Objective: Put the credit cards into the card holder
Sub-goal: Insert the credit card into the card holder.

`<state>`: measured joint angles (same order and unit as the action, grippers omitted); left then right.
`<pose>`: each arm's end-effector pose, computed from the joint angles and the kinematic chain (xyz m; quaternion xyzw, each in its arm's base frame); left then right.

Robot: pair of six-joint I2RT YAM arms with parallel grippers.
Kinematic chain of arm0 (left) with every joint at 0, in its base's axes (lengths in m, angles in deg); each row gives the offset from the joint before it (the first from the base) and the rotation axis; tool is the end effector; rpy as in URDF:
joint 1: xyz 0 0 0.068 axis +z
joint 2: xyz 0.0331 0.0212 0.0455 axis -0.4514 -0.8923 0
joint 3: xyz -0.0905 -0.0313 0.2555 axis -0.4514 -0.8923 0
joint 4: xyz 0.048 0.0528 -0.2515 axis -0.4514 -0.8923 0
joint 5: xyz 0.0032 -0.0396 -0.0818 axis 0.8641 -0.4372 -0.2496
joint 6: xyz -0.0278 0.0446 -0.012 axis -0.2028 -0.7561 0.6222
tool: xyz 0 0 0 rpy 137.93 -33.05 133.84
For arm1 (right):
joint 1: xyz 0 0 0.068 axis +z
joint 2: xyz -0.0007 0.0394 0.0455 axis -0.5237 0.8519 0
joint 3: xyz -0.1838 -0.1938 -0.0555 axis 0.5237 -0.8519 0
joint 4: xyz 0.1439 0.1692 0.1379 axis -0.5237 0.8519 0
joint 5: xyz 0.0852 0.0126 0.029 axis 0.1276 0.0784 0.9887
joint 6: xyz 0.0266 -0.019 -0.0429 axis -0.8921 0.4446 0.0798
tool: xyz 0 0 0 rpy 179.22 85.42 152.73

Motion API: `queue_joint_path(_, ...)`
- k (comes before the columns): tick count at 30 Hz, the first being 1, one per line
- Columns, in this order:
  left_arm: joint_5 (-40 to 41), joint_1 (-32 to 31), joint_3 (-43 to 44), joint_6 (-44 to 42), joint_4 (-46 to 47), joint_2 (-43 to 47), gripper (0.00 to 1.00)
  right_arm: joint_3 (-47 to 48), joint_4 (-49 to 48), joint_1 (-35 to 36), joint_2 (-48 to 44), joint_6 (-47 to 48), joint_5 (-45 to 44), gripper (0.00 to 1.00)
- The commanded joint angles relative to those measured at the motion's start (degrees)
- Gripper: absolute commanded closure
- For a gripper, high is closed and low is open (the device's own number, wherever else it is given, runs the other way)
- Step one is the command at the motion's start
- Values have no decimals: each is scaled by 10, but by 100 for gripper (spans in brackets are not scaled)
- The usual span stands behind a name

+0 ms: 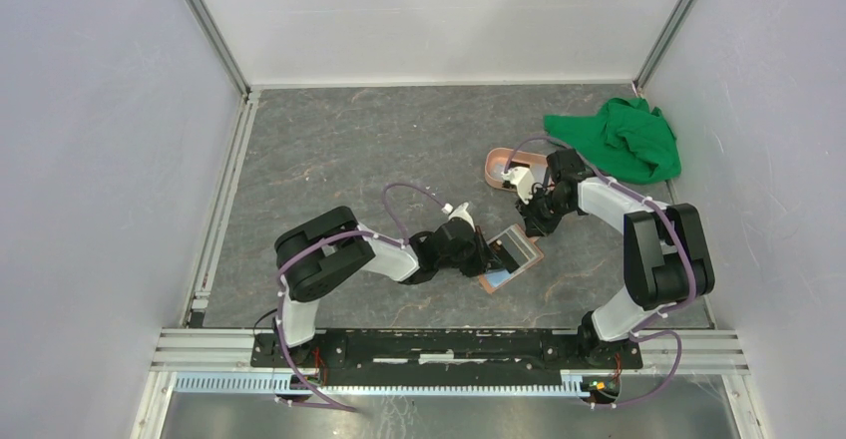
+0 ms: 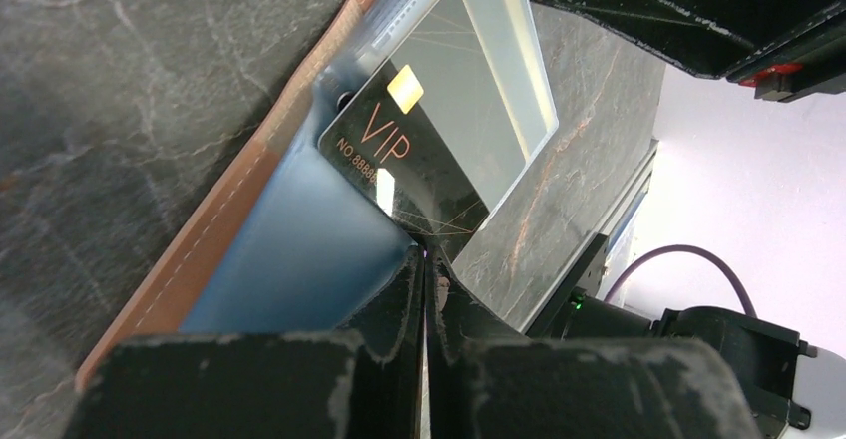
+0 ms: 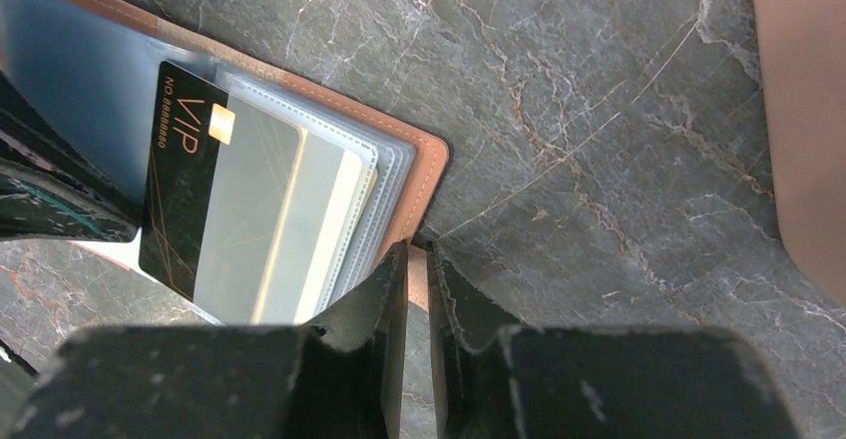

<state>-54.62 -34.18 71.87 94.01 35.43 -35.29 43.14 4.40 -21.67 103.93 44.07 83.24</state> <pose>0.1771 -0.3257 0.1111 -0.0374 0.8752 -0.4500 0.1736 0.2745 0.0635 0.1584 -0.4106 0.8746 0.1804 0.1842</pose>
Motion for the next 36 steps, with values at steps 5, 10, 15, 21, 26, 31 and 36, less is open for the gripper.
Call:
queue_joint_path(5,12,-2,52,-40,-19,-27,96,14,18,13,10,12,18,82)
queue_joint_path(10,14,3,74,-49,-29,-35,96,15,21,15,11,13,23,82)
queue_joint_path(15,13,12,92,-59,-37,-45,96,16,24,17,12,17,31,82)
queue_joint_path(21,16,21,95,-74,-42,-38,95,19,31,18,10,21,49,83)
queue_joint_path(26,28,22,82,-90,-36,-10,93,19,31,17,10,21,50,82)
queue_joint_path(31,32,24,82,-102,-34,5,90,19,32,18,12,22,54,82)
queue_joint_path(36,21,24,97,-103,-32,-6,90,20,35,19,16,25,67,82)
